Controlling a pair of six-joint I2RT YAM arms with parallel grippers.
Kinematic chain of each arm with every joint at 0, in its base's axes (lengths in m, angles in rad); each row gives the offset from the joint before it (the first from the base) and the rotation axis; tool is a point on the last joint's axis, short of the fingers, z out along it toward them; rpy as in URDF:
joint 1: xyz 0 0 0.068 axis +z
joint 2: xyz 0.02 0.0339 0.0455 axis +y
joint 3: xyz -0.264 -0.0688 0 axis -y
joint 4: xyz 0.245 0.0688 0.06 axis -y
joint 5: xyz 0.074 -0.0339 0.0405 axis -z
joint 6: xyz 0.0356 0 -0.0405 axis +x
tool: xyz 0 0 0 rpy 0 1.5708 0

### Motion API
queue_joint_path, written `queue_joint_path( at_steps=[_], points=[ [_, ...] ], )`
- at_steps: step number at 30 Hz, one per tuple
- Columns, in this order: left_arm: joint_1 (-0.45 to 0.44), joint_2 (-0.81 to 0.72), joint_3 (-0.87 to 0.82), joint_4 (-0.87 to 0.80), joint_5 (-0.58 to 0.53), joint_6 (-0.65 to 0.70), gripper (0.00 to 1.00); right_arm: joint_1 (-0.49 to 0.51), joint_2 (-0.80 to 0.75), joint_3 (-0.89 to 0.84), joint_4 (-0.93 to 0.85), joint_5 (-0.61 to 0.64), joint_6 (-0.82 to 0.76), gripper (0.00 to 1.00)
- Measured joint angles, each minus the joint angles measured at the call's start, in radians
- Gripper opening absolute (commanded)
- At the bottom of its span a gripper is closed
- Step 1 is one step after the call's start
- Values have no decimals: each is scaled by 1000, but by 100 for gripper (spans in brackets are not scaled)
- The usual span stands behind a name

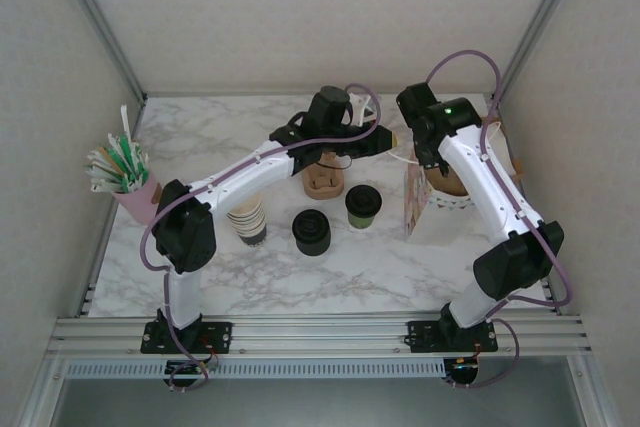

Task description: Pack the takeout coffee

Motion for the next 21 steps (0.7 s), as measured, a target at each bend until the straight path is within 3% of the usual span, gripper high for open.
queue_joint_path(
  at_steps=[21],
  points=[
    [0,-16,-64,45,0,-5,3,-63,-119,0,72,-281,-10,20]
  ],
)
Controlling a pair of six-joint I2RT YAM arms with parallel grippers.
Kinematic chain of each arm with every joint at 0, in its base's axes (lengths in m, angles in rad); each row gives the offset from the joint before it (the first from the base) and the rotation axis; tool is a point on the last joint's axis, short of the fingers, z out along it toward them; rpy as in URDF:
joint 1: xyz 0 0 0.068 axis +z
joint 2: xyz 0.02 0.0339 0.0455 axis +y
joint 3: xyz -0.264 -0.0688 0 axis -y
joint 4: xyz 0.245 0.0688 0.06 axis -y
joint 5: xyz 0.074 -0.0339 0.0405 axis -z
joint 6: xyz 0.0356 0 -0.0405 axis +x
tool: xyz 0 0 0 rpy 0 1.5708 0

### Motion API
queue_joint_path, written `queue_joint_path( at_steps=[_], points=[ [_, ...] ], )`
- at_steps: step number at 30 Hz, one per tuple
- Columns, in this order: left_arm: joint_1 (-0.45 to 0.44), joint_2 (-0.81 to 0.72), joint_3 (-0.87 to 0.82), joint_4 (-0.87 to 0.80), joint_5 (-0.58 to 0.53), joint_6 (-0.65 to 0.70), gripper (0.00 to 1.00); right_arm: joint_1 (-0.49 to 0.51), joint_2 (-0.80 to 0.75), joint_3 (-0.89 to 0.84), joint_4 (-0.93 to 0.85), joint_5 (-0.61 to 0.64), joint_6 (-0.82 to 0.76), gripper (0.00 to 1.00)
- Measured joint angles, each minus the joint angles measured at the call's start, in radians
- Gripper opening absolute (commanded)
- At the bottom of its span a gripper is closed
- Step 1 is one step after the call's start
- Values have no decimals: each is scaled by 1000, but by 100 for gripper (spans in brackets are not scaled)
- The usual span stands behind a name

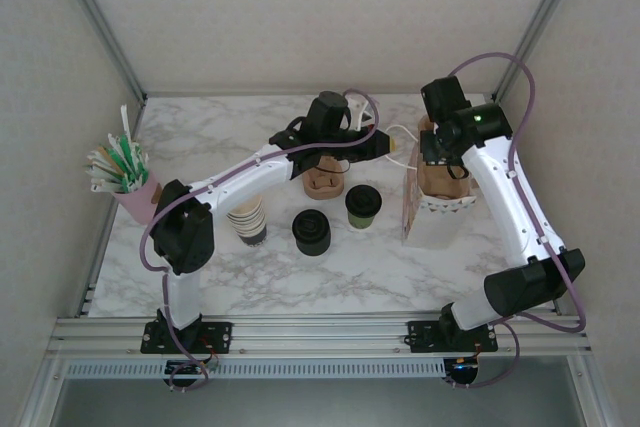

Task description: Pack the takeout coffee

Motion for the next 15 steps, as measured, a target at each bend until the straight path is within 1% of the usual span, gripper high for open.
queue_joint_path(
  at_steps=[6,11,15],
  points=[
    [1,-5,-3,2,0,-3,3,-8,-16,0,12,-13,2,19],
    [1,-6,-3,2,0,-3,3,-28,-59,1,28,-14,1,20],
    [1,-6,-3,2,0,-3,3,-38,-79,3,42,-52,1,19]
  ],
)
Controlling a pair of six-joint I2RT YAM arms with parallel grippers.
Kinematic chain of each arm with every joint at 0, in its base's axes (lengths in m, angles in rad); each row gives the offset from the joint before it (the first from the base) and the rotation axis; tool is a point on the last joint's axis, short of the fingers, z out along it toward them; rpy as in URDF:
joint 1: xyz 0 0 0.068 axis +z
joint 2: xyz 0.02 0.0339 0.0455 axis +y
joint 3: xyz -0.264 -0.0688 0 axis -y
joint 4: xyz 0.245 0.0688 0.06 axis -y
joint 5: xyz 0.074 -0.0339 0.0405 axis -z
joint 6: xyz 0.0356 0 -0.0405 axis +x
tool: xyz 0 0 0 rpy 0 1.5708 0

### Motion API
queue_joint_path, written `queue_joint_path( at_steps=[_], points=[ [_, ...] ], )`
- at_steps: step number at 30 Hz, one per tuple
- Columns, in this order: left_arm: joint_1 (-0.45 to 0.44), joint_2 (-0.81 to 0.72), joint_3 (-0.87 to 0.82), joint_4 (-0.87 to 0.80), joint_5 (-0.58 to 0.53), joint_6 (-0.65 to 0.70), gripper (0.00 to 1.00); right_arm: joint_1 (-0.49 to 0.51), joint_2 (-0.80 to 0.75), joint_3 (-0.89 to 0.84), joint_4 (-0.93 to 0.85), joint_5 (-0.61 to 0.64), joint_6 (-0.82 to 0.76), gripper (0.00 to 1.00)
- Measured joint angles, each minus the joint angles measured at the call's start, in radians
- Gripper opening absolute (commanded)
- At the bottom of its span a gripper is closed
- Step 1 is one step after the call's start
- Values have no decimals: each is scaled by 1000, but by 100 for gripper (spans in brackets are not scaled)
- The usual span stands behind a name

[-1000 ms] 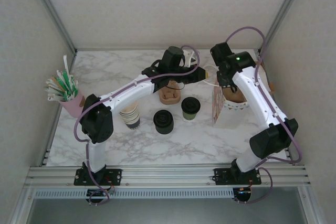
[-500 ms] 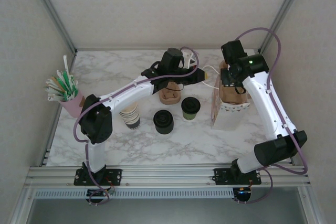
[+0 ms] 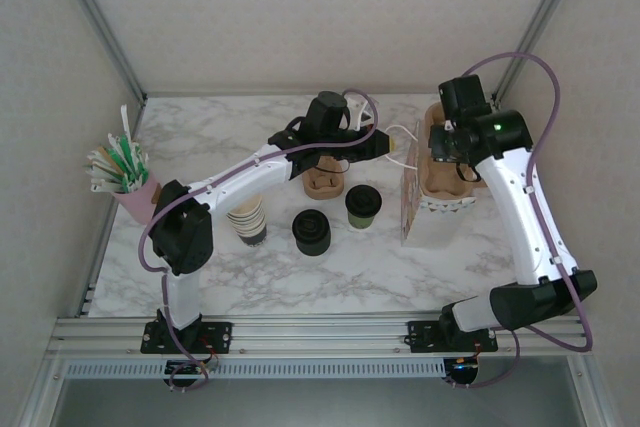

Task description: Pack the takeout coffee

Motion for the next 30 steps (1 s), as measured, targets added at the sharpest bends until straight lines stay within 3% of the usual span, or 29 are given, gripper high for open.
queue_joint_path(
  at_steps=[11,30],
  points=[
    [4,0,0,0,0,0,3,-41,-16,1,37,-98,0,20],
    [6,0,0,-1,0,0,3,-229,8,10,29,-454,-15,20]
  ],
)
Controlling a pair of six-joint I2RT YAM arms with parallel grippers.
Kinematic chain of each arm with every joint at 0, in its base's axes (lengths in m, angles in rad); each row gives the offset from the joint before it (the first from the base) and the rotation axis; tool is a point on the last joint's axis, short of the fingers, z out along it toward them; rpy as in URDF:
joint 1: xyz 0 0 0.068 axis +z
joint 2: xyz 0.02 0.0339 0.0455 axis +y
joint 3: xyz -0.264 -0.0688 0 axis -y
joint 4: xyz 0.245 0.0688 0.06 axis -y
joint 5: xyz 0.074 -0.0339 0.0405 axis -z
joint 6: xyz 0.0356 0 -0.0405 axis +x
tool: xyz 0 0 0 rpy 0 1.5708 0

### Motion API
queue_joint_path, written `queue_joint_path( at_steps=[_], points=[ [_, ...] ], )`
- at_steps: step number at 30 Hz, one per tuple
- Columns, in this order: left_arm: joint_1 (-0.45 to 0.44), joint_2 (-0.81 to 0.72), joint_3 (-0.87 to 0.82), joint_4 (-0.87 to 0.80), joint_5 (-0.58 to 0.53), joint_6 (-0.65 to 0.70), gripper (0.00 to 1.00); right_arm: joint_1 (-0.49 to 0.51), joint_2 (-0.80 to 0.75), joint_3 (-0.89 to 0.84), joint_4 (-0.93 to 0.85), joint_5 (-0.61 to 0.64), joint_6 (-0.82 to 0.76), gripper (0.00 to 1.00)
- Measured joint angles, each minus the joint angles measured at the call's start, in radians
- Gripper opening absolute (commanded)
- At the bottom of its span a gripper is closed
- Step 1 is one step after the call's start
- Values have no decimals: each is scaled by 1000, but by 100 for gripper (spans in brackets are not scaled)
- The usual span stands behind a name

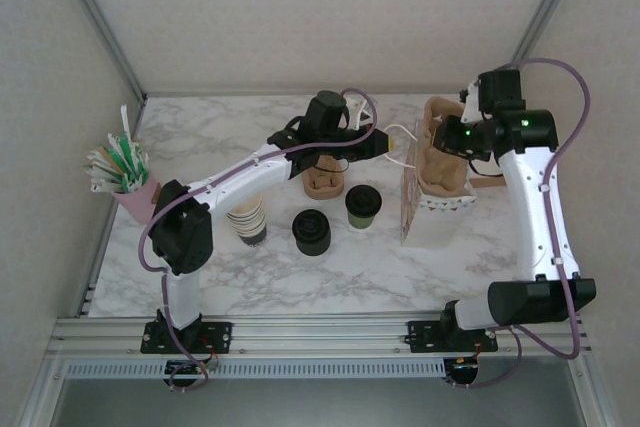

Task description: Pack the takeout coffee

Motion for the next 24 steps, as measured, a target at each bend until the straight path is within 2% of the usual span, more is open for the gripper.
queue_joint_path(
  at_steps=[11,24],
  points=[
    [0,0,12,-2,0,0,3,-91,64,3,-42,-84,-43,19],
    [0,0,13,-3,0,0,3,-56,77,15,-59,-109,-87,19]
  ],
)
